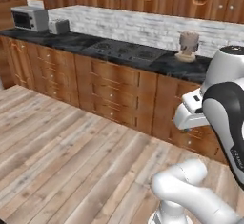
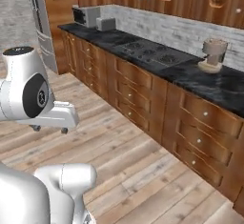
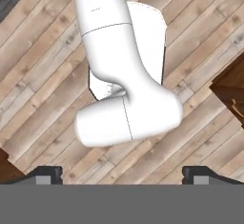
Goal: Pick up the bowls from the cabinet and place each bowl in front of a stool on the dining counter.
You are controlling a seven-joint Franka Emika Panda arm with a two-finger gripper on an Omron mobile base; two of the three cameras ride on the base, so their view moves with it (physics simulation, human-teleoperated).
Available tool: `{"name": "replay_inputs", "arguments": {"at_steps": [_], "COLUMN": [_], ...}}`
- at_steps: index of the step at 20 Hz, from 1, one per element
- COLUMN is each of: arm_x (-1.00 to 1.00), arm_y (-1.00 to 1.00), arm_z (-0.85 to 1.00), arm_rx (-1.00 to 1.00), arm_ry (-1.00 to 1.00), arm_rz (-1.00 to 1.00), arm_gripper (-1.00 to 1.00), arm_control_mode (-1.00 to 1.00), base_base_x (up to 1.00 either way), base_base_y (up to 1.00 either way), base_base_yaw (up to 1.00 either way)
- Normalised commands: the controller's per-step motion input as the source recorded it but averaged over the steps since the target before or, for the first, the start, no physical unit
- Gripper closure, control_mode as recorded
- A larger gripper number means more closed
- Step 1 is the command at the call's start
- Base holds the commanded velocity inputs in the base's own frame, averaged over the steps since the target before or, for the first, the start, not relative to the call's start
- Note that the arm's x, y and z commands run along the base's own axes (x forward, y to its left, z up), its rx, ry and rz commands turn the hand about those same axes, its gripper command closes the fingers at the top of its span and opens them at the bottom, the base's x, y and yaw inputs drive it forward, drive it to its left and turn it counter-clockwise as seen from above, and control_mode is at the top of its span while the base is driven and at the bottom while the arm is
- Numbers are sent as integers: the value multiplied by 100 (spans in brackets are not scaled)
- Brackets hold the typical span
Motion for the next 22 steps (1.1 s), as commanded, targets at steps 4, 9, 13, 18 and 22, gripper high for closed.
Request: {"name": "replay_inputs", "arguments": {"at_steps": [4, 9, 13, 18, 22], "arm_x": [0, 0, 0, 0, 0], "arm_y": [0, 0, 0, 0, 0], "arm_z": [0, 0, 0, 0, 0], "arm_rx": [0, 0, 0, 0, 0], "arm_ry": [0, 0, 0, 0, 0], "arm_rz": [0, 0, 0, 0, 0], "arm_gripper": [-100, -100, -100, -100, -100], "arm_control_mode": [100, 100, 100, 100, 100], "base_base_x": [100, 100, 100, 100, 96], "base_base_y": [-37, -34, -17, 0, 39], "base_base_yaw": [60, 59, 56, 48, 33]}}
